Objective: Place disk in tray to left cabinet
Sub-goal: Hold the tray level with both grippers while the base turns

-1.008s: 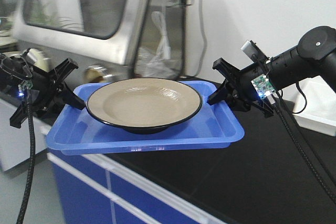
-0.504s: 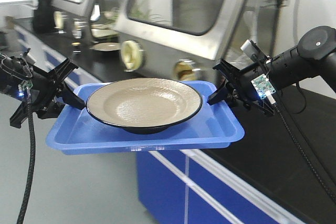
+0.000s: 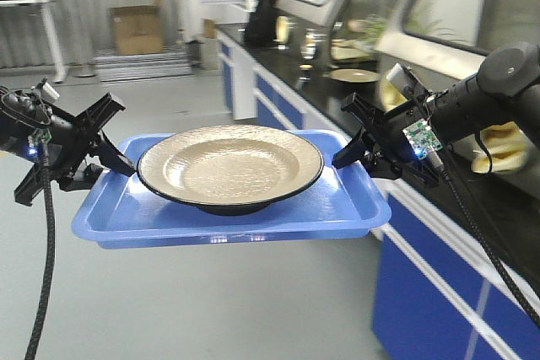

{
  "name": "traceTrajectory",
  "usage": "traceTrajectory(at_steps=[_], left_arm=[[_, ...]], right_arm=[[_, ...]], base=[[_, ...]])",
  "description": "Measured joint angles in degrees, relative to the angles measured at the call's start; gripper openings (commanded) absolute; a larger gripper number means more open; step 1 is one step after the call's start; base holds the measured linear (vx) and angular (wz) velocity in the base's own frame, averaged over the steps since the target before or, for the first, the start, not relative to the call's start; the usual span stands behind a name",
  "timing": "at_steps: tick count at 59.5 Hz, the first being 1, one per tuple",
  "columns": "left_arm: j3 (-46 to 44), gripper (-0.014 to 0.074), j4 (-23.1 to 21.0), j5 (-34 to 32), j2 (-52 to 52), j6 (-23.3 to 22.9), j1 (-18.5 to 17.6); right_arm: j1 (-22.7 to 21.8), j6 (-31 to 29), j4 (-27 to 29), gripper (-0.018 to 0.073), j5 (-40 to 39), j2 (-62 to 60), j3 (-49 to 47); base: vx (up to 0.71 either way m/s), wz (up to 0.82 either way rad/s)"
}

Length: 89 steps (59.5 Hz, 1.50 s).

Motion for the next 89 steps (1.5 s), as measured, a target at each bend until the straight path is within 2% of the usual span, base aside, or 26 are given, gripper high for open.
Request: traceTrajectory(at_steps=[43, 89], left_arm=[[0.0, -0.0001, 0.1, 0.2, -0.1, 0.0, 0.0], [0.0, -0.0001, 0.0, 0.2, -0.1, 0.0, 0.0]], right_arm=[[0.1, 0.0, -0.1, -0.0003, 0.2, 0.0, 0.0], [0.1, 0.0, -0.1, -0.0003, 0.2, 0.0, 0.0]], base=[[0.18, 0.31], [0.45, 0.09]])
